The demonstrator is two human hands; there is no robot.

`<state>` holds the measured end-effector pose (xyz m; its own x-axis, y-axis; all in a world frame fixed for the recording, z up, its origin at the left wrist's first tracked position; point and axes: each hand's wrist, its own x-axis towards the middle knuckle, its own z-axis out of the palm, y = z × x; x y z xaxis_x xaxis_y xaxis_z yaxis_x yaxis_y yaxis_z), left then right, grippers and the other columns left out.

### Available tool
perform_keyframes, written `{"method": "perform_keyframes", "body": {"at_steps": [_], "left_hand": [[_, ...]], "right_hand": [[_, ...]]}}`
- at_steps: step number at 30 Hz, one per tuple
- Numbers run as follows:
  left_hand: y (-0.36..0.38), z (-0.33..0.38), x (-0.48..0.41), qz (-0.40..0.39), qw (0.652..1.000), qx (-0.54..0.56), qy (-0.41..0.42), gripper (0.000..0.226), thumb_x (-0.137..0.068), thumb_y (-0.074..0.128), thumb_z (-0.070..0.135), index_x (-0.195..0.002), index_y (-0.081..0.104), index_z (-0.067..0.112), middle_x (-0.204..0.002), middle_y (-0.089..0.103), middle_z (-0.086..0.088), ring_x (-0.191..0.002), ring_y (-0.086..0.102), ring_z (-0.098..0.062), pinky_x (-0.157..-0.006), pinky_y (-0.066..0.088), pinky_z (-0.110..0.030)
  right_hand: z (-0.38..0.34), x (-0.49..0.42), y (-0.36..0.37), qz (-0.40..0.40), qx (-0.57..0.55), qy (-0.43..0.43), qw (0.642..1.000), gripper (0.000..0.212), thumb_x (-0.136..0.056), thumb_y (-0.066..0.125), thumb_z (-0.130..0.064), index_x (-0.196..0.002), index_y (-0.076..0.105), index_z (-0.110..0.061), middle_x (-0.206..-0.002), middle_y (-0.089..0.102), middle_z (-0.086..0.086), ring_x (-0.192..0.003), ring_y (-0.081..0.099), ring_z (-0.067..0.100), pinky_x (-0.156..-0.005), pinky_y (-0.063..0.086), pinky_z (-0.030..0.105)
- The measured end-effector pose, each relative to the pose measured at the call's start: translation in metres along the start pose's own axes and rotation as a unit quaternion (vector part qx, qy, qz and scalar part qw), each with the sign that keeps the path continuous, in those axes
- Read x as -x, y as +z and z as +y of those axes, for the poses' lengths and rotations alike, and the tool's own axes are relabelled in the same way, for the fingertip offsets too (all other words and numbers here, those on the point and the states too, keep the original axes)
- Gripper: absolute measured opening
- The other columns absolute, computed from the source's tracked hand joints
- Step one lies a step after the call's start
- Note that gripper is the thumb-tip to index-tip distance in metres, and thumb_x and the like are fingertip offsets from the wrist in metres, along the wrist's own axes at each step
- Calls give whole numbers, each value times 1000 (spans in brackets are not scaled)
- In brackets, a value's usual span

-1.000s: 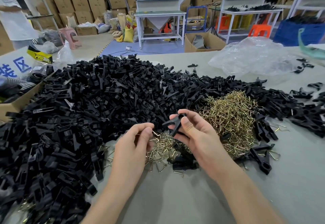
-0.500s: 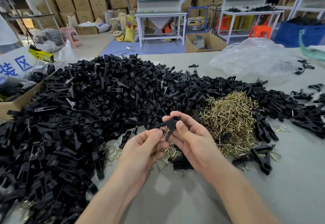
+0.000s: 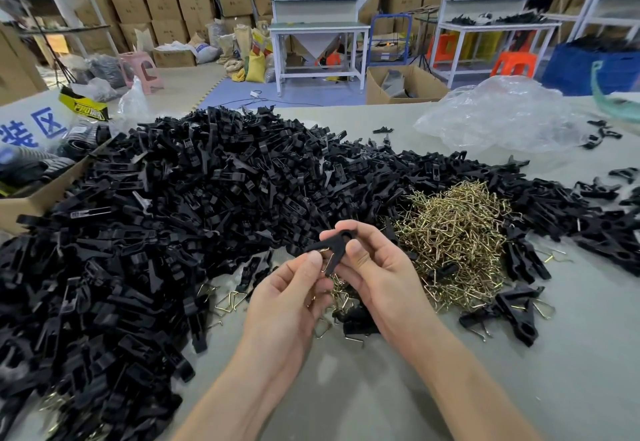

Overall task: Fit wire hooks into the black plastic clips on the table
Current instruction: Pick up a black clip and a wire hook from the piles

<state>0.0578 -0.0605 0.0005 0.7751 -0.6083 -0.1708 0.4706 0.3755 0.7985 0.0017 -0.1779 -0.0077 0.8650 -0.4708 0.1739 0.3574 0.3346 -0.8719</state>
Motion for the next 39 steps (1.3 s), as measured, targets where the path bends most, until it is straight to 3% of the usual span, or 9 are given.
{"method": "perform_keyframes", "body": {"at_steps": [6, 8, 11, 16, 20, 25, 33, 36, 39], "left_hand": [[0, -1, 3, -71, 997, 36, -13, 27, -79, 67, 23, -101, 67, 7, -91, 73, -12, -71, 70, -18, -61, 59, -27], [1, 0, 3, -82, 996, 27, -6, 32, -81, 66, 24, -110, 69, 10, -97, 73, -16, -73, 71, -21, -60, 59, -28], [-1, 1, 3, -101, 995, 12, 8, 44, -80, 67, 28, -121, 65, 13, -105, 72, -20, -74, 70, -22, -60, 59, -30], [-2, 1, 5, -166, 986, 16, 1, 30, -93, 53, 28, -118, 70, 24, -93, 70, -12, -70, 64, -17, -61, 56, -30], [-6, 4, 5, -216, 975, 47, -37, 36, -103, 45, 28, -134, 60, 19, -85, 61, -4, -69, 57, -13, -65, 55, -31], [-8, 5, 3, -229, 970, 64, -43, 40, -95, 56, 32, -132, 62, 17, -79, 57, -3, -64, 52, -12, -66, 54, -32], [-12, 4, 2, -236, 971, 47, -16, 64, -75, 86, 38, -132, 63, 21, -79, 62, -2, -63, 52, -9, -71, 55, -31], [-11, 4, 2, -227, 971, 70, -23, 59, -76, 85, 38, -129, 66, 19, -77, 61, -2, -61, 53, -9, -70, 55, -30], [-11, 3, 3, -211, 974, 80, -23, 41, -83, 70, 35, -121, 71, 19, -73, 58, 0, -58, 50, -7, -69, 54, -27]], "right_hand": [[-3, 0, -1, -9, 4, 19, 1000, 25, -85, 68, -34, -107, 76, -26, -115, 74, 10, -96, 73, 24, -86, 57, 29], [-4, 0, -2, -11, 18, 26, 999, 29, -82, 70, -39, -108, 76, -28, -102, 77, 5, -84, 70, 18, -81, 57, 30], [-3, 0, -4, -2, 26, 35, 999, 35, -78, 73, -43, -109, 77, -27, -78, 69, 6, -81, 63, 27, -82, 54, 39], [-6, 3, -4, -30, 6, 51, 998, 24, -89, 66, -31, -109, 77, -23, -80, 70, 3, -69, 66, 15, -57, 55, 26], [-4, 4, -6, -45, 14, 64, 997, 32, -89, 68, -34, -117, 74, -20, -77, 67, 7, -60, 64, 16, -54, 54, 30], [-6, 5, -6, -71, 5, 77, 994, 36, -88, 67, -36, -120, 72, -21, -74, 68, 5, -59, 67, 18, -46, 51, 25], [-5, 4, -8, -76, 8, 86, 993, 40, -92, 64, -32, -127, 67, -13, -81, 72, 5, -67, 71, 22, -64, 58, 31], [-5, 4, -8, -79, 8, 86, 993, 40, -94, 62, -29, -130, 65, -10, -83, 73, 6, -69, 71, 22, -68, 58, 31], [-6, 5, -8, -76, 6, 74, 994, 39, -94, 63, -27, -128, 66, -8, -95, 75, 9, -82, 74, 23, -80, 58, 32]]}}
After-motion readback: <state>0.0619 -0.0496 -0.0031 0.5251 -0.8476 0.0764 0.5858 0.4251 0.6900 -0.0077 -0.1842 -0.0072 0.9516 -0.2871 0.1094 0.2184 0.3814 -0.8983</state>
